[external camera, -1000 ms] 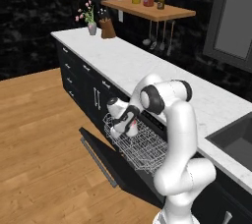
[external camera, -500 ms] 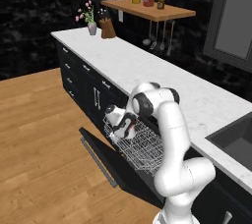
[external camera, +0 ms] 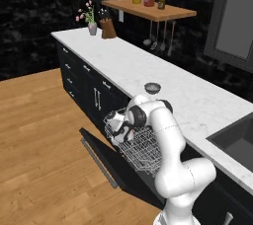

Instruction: Pick up the cup and bowl from the counter, place them in the dishwasher, and close the dishwasher door.

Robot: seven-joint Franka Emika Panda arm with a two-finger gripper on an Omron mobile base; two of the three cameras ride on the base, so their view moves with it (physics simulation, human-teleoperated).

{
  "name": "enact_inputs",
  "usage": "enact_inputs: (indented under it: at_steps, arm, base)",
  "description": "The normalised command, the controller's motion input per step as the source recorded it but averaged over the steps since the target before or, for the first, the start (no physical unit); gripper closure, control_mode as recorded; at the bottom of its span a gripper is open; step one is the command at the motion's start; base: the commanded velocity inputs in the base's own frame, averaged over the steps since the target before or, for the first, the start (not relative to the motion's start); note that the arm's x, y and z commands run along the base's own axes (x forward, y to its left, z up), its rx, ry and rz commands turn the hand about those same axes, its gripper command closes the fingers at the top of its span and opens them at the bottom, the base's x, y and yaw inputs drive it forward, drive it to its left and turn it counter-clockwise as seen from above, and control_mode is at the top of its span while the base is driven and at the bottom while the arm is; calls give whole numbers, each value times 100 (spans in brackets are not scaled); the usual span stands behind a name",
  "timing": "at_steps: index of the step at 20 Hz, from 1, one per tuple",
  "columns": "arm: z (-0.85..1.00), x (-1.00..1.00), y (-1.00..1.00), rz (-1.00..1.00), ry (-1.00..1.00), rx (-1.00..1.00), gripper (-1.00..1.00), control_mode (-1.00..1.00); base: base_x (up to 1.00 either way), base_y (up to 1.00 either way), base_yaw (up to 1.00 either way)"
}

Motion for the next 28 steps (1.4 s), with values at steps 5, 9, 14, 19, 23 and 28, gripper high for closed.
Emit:
enact_inputs:
  at_steps: [5, 9, 14, 19, 23, 28]
  arm:
    - [-41, 19, -7, 9, 0, 1, 100, -100]
    - [-57, 0, -1, 6, 3, 12, 100, -100]
    - [-66, -5, 0, 6, 2, 11, -100, -100]
    - [-46, -41, 44, 3, 0, 1, -100, -100]
    - [-32, -62, 98, 4, 2, 0, -100, -100]
    - [73, -19, 54, 0, -5, -6, -100, -100]
  base:
    - [0, 0, 0]
    - [0, 0, 0]
    - [0, 0, 0]
    - [0, 0, 0]
    - [0, 0, 0]
    - [0, 0, 0]
